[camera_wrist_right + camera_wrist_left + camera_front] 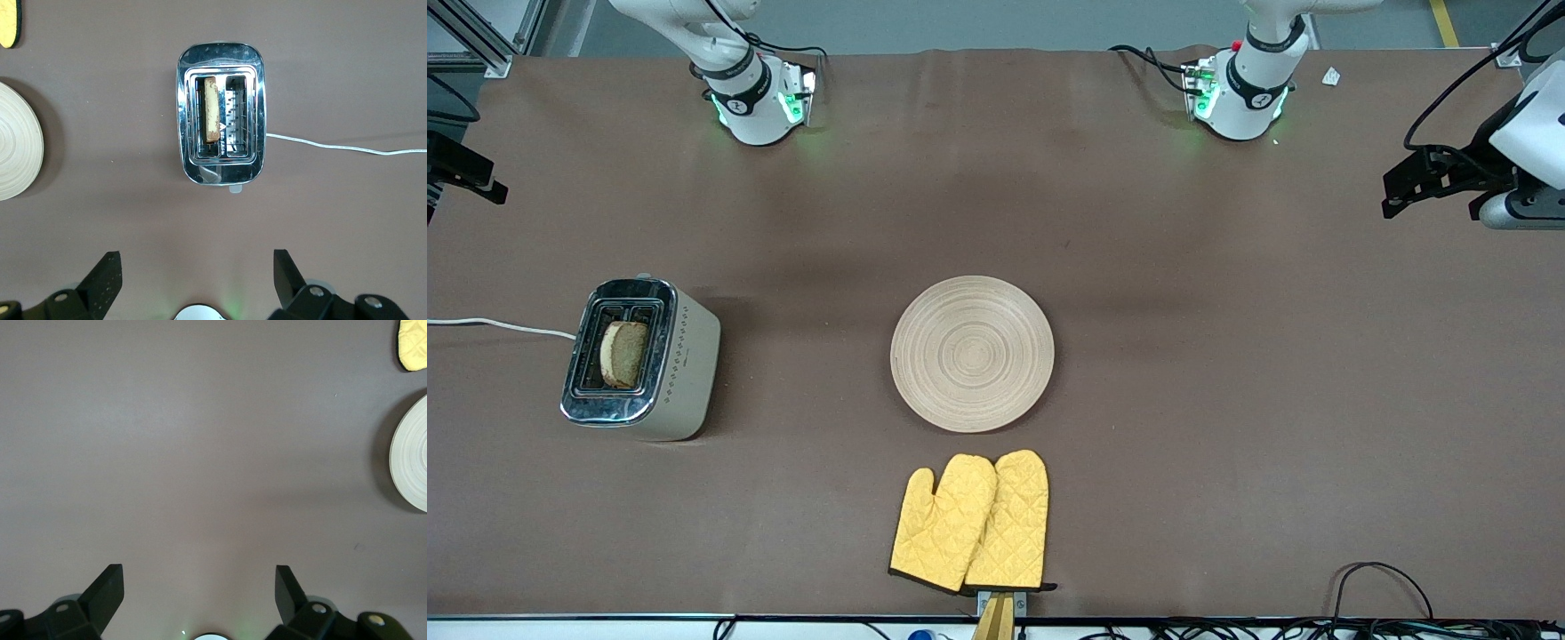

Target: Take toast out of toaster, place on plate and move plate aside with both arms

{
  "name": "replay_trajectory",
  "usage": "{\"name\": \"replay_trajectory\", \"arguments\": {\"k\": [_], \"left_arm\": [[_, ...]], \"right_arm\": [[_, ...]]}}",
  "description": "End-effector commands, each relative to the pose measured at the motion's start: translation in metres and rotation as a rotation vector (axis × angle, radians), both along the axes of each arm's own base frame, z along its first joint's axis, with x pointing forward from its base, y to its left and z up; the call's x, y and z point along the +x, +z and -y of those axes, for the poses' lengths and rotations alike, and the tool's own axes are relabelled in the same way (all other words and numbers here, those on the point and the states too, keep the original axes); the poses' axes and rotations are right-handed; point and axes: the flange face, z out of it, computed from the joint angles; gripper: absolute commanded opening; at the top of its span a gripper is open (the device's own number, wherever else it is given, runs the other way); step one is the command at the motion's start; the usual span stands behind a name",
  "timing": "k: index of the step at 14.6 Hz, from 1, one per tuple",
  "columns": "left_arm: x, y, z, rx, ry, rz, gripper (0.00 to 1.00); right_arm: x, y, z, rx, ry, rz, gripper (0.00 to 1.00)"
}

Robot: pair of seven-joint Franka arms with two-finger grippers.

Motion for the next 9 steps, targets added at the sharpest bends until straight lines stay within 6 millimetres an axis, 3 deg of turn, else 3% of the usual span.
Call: {"name": "replay_trajectory", "arguments": {"k": [1, 7, 9], "left_arm": [[0.003, 0.005, -0.003, 0.0, -0.008, 0.006, 1.0], [0.003, 0.005, -0.003, -0.005, -0.01, 0.005, 1.0], [0.003, 0.005, 0.001, -0.008, -0.015, 0.005, 1.0]], "right_arm": [[-0.003, 0.0, -0.004, 0.004, -0.001, 0.008, 1.0], [-0.002, -0.001, -0.002, 0.004, -0.009, 0.012, 1.0], [0.013, -0.01, -0.002, -0.002, -0.009, 0.044, 1.0]]}}
